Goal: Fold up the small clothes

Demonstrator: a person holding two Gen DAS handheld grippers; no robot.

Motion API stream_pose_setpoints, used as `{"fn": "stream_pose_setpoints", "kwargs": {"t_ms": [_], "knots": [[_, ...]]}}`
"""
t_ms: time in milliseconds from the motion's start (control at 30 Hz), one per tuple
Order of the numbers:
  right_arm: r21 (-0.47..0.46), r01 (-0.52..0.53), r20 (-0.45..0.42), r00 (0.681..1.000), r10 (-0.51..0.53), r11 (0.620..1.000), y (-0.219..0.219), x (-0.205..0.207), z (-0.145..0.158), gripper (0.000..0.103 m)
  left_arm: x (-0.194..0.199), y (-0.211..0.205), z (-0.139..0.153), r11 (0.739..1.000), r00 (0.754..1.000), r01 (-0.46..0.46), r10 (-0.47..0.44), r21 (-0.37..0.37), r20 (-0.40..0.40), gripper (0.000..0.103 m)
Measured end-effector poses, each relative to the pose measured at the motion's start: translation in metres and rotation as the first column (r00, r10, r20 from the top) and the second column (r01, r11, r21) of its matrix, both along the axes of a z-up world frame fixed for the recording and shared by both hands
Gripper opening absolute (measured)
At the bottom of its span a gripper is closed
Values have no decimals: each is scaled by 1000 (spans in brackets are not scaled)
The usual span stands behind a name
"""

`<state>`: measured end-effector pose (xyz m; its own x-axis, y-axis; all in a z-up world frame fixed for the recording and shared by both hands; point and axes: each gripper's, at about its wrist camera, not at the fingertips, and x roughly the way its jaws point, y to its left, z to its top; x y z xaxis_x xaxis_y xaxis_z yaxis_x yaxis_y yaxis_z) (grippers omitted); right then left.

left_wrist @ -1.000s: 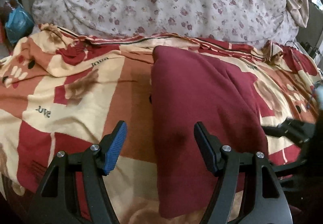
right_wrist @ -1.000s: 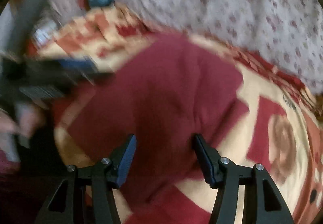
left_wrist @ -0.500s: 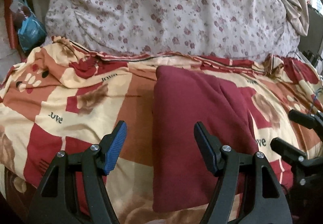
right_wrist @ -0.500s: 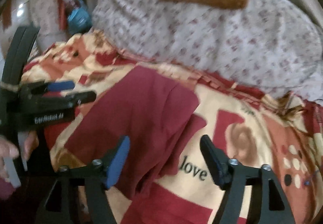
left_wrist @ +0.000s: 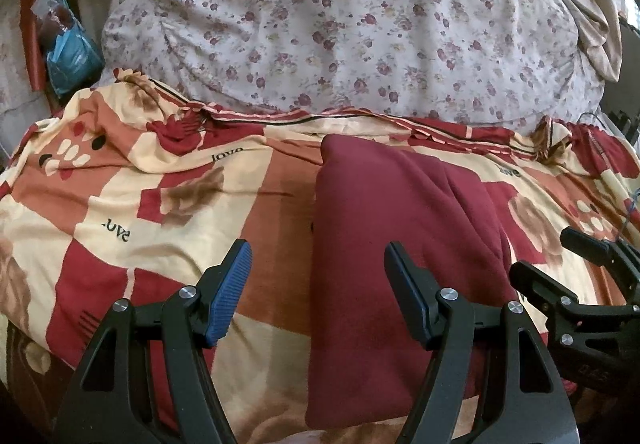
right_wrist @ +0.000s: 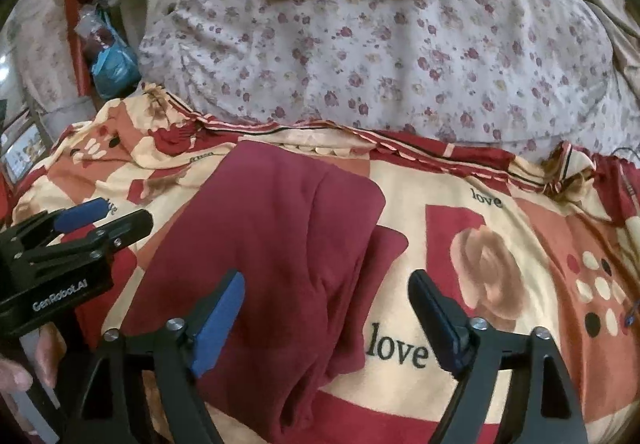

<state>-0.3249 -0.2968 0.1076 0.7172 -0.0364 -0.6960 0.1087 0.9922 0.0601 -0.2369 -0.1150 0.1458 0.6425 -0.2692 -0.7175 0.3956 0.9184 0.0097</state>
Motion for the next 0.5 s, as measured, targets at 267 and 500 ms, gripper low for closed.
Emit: {"fn": "stream_pose_setpoints", "kwargs": {"t_ms": [267,500], "knots": [[25,27,-26,999,-26,999,-2,10,-8,88,4,0,-3,1000,1000,-1,1,0,-4,69],[37,36,-44,998,-34,999,-3,15,-12,88,9,0,-9,1000,1000,-17,17,-4,-17,69]]}}
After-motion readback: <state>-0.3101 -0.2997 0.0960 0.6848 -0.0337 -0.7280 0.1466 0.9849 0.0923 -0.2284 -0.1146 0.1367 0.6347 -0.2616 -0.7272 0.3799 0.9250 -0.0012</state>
